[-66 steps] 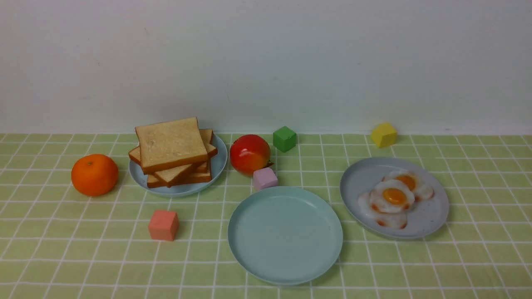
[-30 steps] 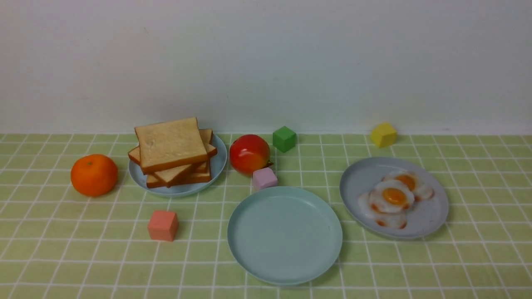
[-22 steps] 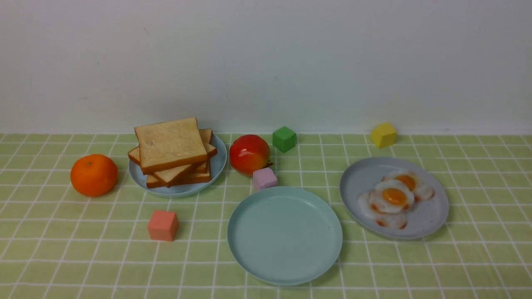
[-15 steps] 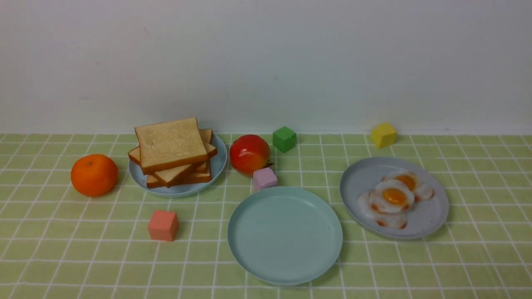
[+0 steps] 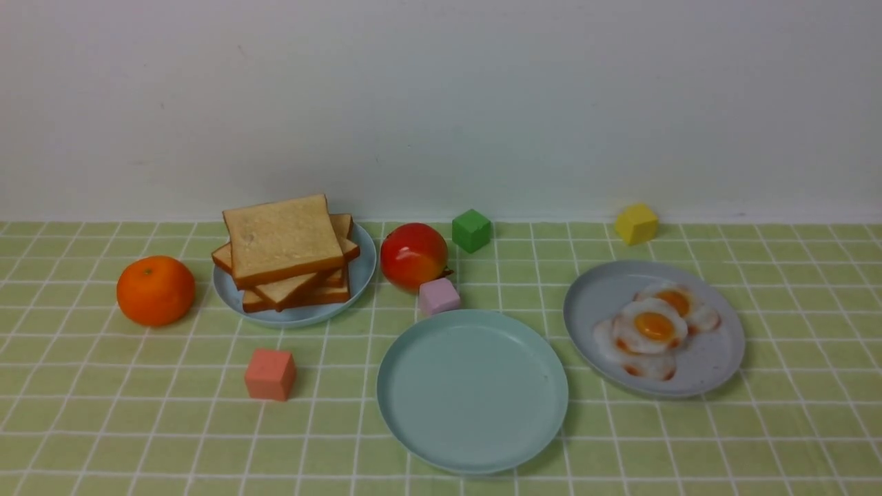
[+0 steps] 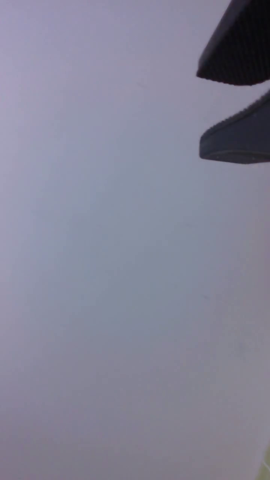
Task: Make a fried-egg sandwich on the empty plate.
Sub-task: Use the left arm to grab a slice of bread
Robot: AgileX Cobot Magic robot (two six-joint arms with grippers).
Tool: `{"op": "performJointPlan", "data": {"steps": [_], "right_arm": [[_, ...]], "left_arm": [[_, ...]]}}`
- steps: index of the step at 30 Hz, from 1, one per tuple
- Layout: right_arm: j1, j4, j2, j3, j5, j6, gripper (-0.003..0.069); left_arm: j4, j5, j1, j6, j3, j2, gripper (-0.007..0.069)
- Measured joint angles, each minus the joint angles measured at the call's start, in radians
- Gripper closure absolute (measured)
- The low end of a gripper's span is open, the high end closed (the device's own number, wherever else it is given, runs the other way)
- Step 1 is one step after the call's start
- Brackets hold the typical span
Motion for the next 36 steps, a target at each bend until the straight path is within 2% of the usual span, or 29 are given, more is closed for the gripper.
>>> {"op": "performJointPlan", "data": {"steps": [3,7,11,17,22,25,32,36], "right_arm": [[0.000,0.128,0.012,-0.052,-0.083,0.024,0.0433],[0.000,0.151,0.116,-0.234,-0.037,-0.006,0.0432],[0.000,0.108,0.304,-0.531,0.159,-0.028,0.0430],[0.000,-0.033,0.588,-0.841,0.522,-0.033,0.0428],[0.000,-0.171,0.758,-0.876,0.667,-0.035,0.0424],[0.000,-0.178,0.814,-0.876,0.722,-0.021,0.0421],[0.000,-0.132,0.937,-0.877,0.837,0.012,0.0421],[0.000,-0.032,1.029,-0.877,0.964,-0.008,0.0421]], "left_arm": [[-0.011,0.001,0.000,-0.059,-0.075,0.000,0.0386],[-0.012,0.130,0.000,-0.077,-0.300,0.069,0.0386],[-0.012,0.400,0.000,-0.079,-0.608,0.286,0.0386],[-0.011,0.798,0.000,-0.079,-0.880,0.663,0.0386],[-0.023,0.898,0.000,-0.080,-0.900,0.915,0.0386],[-0.069,0.925,0.000,-0.080,-0.904,1.046,0.0386],[-0.134,1.056,0.004,-0.021,-1.037,1.357,0.0391],[-0.262,1.218,0.061,0.087,-1.275,1.590,0.0411]]}}
